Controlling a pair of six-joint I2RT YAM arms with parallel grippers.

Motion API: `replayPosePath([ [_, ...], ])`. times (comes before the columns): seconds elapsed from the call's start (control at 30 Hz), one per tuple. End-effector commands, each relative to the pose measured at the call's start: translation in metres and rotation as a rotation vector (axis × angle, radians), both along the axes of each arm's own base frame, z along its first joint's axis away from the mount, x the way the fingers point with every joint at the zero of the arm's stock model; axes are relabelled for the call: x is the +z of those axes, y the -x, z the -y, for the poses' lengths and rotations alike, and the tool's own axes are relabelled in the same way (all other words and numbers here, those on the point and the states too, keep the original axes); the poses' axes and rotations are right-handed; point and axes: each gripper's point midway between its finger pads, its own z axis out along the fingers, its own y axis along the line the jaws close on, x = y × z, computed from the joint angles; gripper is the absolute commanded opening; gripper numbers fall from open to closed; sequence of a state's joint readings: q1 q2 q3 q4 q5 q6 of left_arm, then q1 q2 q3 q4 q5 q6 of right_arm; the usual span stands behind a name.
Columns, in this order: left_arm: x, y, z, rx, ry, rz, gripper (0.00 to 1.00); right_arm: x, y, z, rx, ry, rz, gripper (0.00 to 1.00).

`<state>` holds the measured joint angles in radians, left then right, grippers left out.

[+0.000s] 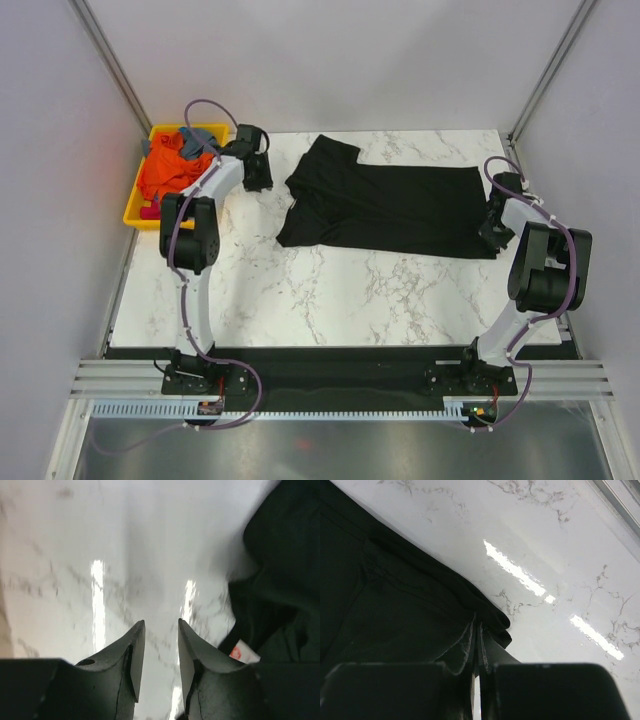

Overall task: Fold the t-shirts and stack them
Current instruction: Fold the tshirt

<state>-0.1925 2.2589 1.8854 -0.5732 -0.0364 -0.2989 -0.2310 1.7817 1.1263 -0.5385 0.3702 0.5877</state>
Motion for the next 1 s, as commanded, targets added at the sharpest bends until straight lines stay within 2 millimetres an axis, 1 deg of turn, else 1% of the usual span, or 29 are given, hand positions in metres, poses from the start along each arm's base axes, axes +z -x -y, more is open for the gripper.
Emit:
replayPosePath([
  [0.0, 0.053, 0.043, 0.005, 0.055, 0.048, 0.022, 0.4, 0.015, -0.01, 0.003, -0.01, 0.003, 0.042, 0.07],
  [0.03, 0.033, 0.067, 0.004, 0.071, 0.068, -0.042, 0.4, 0.014, -0.009, 0.002, -0.008, -0.003, 0.041, 0.07],
  [0.07, 0.045, 0.073, 0.018, 0.066, 0.159, -0.023, 0.39, 0.014, -0.008, 0.001, -0.003, -0.004, 0.036, 0.07],
  [0.1, 0.024, 0.095, 0.02, 0.063, 0.182, -0.081, 0.39, 0.012, -0.007, 0.001, -0.003, -0.002, 0.03, 0.07],
  [0.17, 0.015, 0.111, 0.028, 0.067, 0.234, -0.114, 0.39, 0.012, -0.005, 0.001, 0.001, -0.004, 0.028, 0.07],
  [0.2, 0.014, 0.114, 0.029, 0.063, 0.249, -0.11, 0.39, 0.011, -0.004, 0.0, 0.001, -0.006, 0.027, 0.07],
  [0.23, 0.004, 0.124, 0.03, 0.062, 0.255, -0.137, 0.39, 0.012, -0.005, -0.002, 0.006, -0.016, 0.034, 0.08],
  [0.27, 0.001, 0.128, 0.036, 0.041, 0.279, -0.149, 0.39, 0.013, -0.006, -0.002, 0.007, -0.017, 0.039, 0.07],
  [0.4, -0.013, 0.141, 0.039, 0.038, 0.261, -0.183, 0.4, 0.012, -0.005, -0.004, 0.011, -0.026, 0.041, 0.08],
  [0.5, -0.019, 0.143, 0.044, 0.031, 0.282, -0.189, 0.41, 0.011, -0.006, -0.005, 0.014, -0.03, 0.042, 0.08],
  [0.63, -0.024, 0.141, 0.048, 0.039, 0.298, -0.195, 0.42, 0.012, -0.006, -0.005, 0.018, -0.031, 0.044, 0.07],
  [0.67, -0.027, 0.141, 0.051, 0.033, 0.311, -0.202, 0.42, 0.011, -0.005, -0.005, 0.018, -0.032, 0.043, 0.08],
  [0.73, -0.031, 0.143, 0.053, 0.034, 0.311, -0.214, 0.38, 0.012, -0.005, -0.007, 0.021, -0.035, 0.045, 0.08],
  [0.77, -0.033, 0.145, 0.054, 0.035, 0.311, -0.221, 0.34, 0.013, -0.006, -0.006, 0.023, -0.034, 0.047, 0.08],
  [0.8, -0.036, 0.149, 0.052, 0.042, 0.308, -0.233, 0.22, 0.015, -0.006, -0.005, 0.021, -0.029, 0.05, 0.08],
  [0.87, -0.036, 0.153, 0.048, 0.067, 0.294, -0.243, 0.1, 0.016, -0.004, -0.005, 0.018, -0.024, 0.045, 0.07],
  [0.9, -0.034, 0.158, 0.044, 0.081, 0.278, -0.252, 0.02, 0.018, -0.004, -0.003, 0.014, -0.02, 0.047, 0.06],
  [0.97, -0.031, 0.162, 0.033, 0.118, 0.228, -0.247, 0.02, 0.021, 0.0, -0.002, 0.004, -0.007, 0.038, 0.04],
])
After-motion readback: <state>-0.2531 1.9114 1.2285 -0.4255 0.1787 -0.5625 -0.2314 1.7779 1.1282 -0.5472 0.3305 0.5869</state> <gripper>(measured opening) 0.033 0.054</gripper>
